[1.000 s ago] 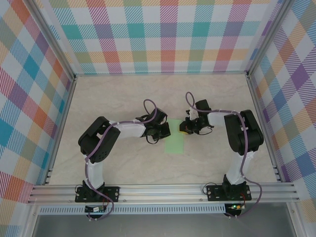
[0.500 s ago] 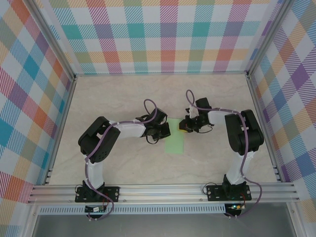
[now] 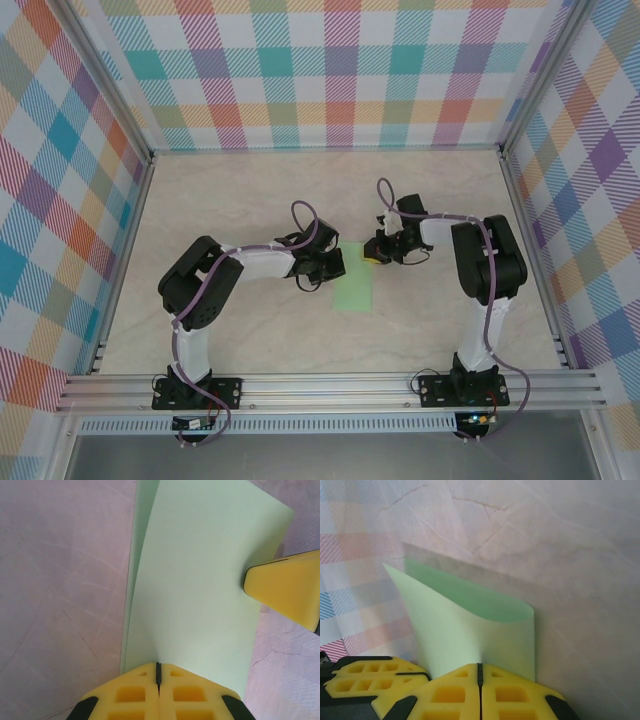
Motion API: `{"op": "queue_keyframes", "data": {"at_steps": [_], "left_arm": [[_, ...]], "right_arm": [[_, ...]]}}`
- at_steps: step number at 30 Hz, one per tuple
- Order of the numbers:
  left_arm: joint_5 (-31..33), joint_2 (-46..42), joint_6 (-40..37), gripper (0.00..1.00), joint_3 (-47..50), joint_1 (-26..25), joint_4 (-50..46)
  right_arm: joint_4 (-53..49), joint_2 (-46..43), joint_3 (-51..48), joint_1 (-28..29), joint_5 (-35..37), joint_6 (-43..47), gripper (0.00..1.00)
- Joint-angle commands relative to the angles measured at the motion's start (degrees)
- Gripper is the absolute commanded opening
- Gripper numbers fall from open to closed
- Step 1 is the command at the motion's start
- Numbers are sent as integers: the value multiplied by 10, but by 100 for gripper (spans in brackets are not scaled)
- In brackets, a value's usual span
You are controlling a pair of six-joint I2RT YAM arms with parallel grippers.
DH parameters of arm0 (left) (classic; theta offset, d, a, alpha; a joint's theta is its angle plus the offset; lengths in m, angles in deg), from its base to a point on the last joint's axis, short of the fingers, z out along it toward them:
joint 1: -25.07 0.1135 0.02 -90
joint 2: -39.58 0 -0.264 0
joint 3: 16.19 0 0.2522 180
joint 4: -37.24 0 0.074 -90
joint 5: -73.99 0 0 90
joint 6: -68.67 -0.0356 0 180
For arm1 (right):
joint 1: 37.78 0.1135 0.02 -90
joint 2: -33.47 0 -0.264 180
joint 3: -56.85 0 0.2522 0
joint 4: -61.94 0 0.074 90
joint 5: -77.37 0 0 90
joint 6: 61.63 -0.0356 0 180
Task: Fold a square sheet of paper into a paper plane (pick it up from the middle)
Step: Fold the square sheet of paper in half at the center of the table.
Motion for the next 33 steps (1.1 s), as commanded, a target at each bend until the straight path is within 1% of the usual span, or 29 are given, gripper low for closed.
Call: {"op": "queue_keyframes", "data": {"at_steps": [1,9,16,19,28,33], "left_arm": [[13,8,-11,0,26,-8,-81],[17,4,-12,0,27,-8,-86],[17,3,-12,0,27,-8,-84],[16,3,-12,0,26,-8,-85],[15,4,-12,0,25,-9,-86],[17,2,-13,0,26,-9,-88]], "right_arm": [[-19,20,5,-1,12,23,7],[-39,-28,43,-8,-15,17,7],[-44,6,70,-20,-23,18,7],[-46,23,74,-20,-16,20,7],[-68,50,75,-21,41,24,8],[-90,26,104,-22,12,27,9]]}}
